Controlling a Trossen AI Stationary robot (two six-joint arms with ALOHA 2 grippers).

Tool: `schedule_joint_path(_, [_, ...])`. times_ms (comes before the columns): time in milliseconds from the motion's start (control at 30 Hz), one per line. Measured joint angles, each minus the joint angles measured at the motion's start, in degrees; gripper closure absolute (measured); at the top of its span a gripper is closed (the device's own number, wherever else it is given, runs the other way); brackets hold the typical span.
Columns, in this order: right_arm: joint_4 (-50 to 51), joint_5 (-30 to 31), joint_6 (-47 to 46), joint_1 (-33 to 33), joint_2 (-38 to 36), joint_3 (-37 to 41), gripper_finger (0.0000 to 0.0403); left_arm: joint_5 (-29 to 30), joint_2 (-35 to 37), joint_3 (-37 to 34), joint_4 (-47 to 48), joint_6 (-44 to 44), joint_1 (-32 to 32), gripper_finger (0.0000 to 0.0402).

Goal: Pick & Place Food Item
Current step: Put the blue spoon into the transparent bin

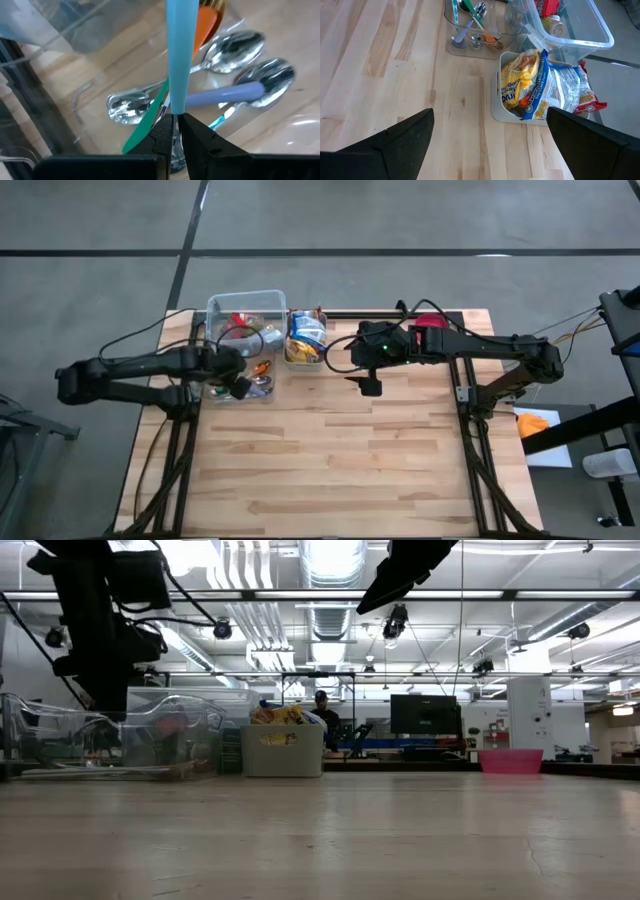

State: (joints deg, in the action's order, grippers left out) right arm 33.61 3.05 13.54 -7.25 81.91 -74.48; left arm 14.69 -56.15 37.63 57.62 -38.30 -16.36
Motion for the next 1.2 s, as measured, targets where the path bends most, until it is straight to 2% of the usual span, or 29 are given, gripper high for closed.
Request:
schedule_joint_path(200, [0.0, 0.0, 0.0, 0.0, 0.0, 0.0, 0.0018, -2.0, -6.1, 0.1, 1.0, 2.9, -1.8, 0.0364])
schedule_joint_path(433, [0.0, 0.0, 0.0, 0.0, 0.0, 0.0, 0.0018, -3.7, -13.9, 3.9, 3.1, 8.1, -5.4, 0.0364])
schedule_joint_path(667, [0.0, 0.0, 0.0, 0.0, 0.0, 0.0, 0.0018, -9.3, -19.9, 8.4, 4.0, 13.6, -10.2, 0.0364])
schedule_joint_path(933, [0.0, 0.0, 0.0, 0.0, 0.0, 0.0, 0.0018, -14.1, -25.0, 10.1, 4.1, 17.6, -13.4, 0.0364])
schedule_joint_path(1200, [0.0, 0.0, 0.0, 0.0, 0.0, 0.0, 0.0018, -14.3, -26.2, 10.1, 3.3, 18.8, -13.4, 0.0364])
